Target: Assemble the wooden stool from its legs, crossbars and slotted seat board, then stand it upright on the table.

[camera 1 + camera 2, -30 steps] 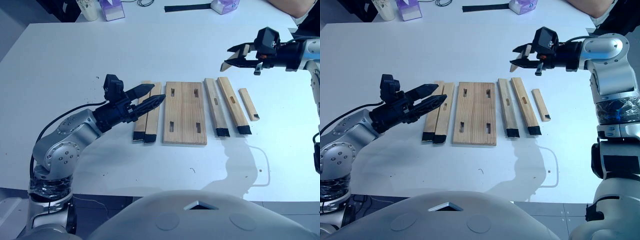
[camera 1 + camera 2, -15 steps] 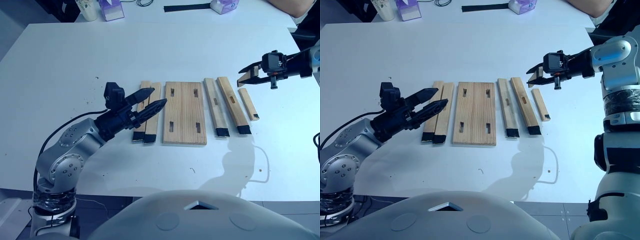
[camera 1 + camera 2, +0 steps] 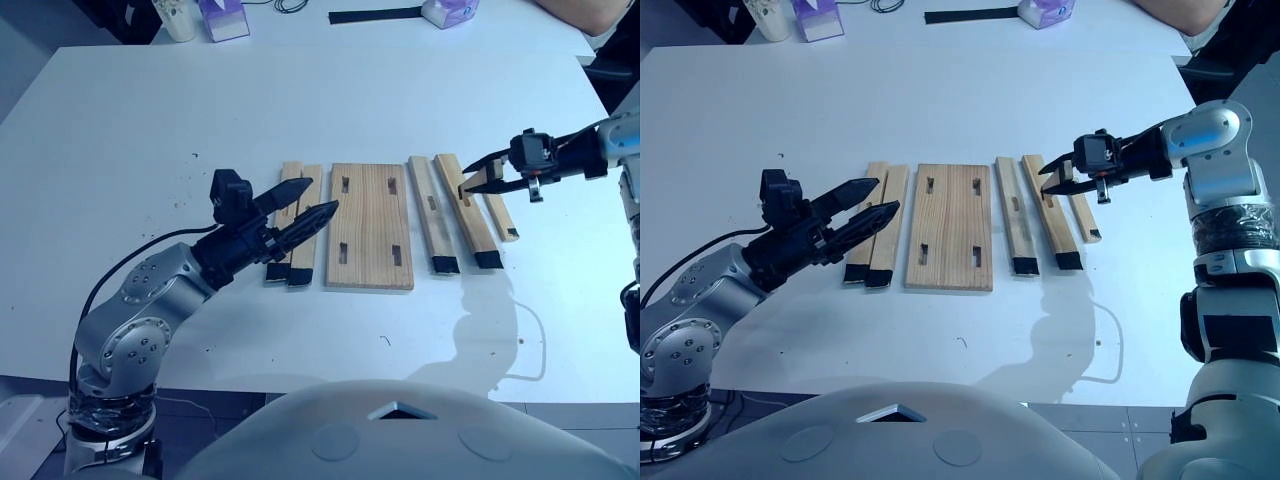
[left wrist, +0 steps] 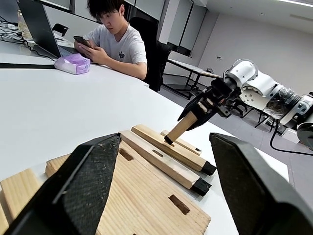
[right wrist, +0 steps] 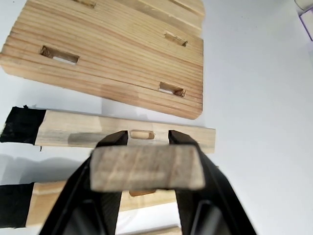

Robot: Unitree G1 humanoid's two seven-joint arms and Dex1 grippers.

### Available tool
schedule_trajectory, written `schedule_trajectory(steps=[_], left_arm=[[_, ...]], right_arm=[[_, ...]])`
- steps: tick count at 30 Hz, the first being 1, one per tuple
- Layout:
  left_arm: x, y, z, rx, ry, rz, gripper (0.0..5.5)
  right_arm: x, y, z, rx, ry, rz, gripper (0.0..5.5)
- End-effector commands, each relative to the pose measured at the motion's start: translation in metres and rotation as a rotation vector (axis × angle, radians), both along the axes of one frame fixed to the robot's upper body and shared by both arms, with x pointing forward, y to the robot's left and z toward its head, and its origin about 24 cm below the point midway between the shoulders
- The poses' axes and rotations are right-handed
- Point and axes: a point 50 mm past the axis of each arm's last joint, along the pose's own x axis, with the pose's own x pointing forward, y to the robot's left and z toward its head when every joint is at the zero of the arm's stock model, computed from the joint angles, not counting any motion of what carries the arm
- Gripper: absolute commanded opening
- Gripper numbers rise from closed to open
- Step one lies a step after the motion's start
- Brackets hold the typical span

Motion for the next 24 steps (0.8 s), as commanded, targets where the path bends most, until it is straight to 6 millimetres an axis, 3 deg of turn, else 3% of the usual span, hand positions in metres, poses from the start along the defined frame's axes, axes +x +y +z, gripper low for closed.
schedule_trajectory(steps=[1,8,24], left_arm=[[-0.004,-0.006,-0.001,-0.011,0.011,-0.007,3.32],[-0.008,-0.011,-0.001,-0.025,0.010,-0.006,3.32],[-0.011,-0.007,0.001,-0.015,0.017,-0.013,3.32]], right_arm=[[0.003,-0.004,0.008,-0.033,-0.049,-0.006,1.31],[0.007,-0.004,0.012,-0.033,-0.064,-0.004,1.31],[-0.017,-0.013,-0.019,-0.049,0.075,0.003,1.31]])
